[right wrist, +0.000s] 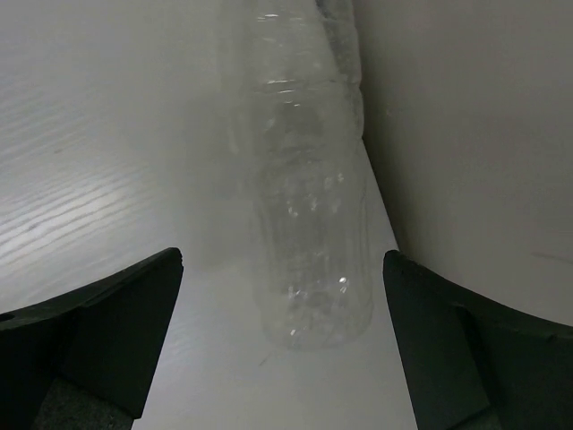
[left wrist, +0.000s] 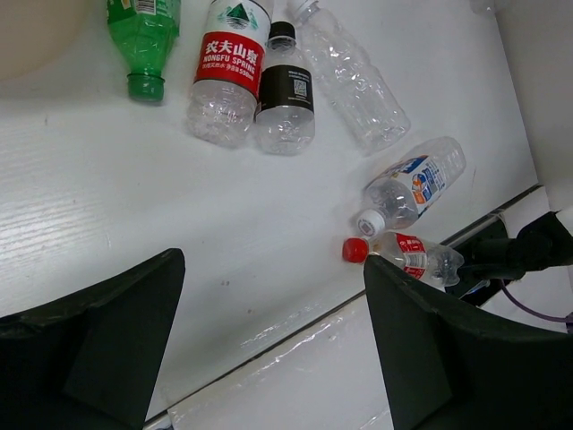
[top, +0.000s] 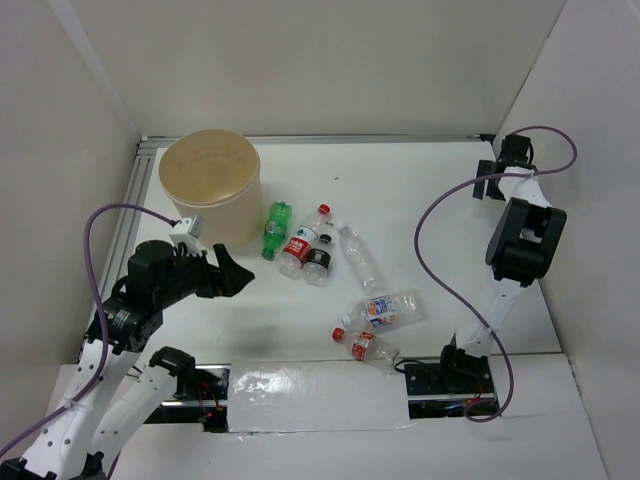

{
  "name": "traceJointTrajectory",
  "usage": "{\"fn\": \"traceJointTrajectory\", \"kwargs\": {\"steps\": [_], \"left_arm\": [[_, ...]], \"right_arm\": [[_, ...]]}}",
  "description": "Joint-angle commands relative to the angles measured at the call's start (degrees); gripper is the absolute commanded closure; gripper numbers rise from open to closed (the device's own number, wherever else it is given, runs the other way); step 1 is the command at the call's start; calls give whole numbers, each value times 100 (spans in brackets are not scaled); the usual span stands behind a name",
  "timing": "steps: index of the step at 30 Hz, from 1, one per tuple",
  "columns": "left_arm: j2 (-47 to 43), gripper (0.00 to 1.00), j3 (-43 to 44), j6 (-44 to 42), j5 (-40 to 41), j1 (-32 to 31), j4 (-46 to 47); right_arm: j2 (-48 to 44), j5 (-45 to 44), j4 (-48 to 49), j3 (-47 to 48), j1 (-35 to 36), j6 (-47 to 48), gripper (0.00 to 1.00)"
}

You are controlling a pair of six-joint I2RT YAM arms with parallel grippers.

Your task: Put the plastic bottles in the bin

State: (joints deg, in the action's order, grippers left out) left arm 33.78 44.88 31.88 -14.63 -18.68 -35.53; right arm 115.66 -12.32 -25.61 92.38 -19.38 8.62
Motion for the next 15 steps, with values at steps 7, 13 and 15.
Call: {"fn": "traceJointTrajectory", "kwargs": {"steps": [7,13,15], "left_arm": [[-205,6,-164,275,22,-22,72],[-144,8,-59,223,75,-22,-42],[-144,9,-59,222,127,-22,-94]], "right_arm": [[756,-263,618,755,-268,245,0],[1363,185,83,975,-383,-27,18],[1363,615,-23,792,-435,-89,28]]}}
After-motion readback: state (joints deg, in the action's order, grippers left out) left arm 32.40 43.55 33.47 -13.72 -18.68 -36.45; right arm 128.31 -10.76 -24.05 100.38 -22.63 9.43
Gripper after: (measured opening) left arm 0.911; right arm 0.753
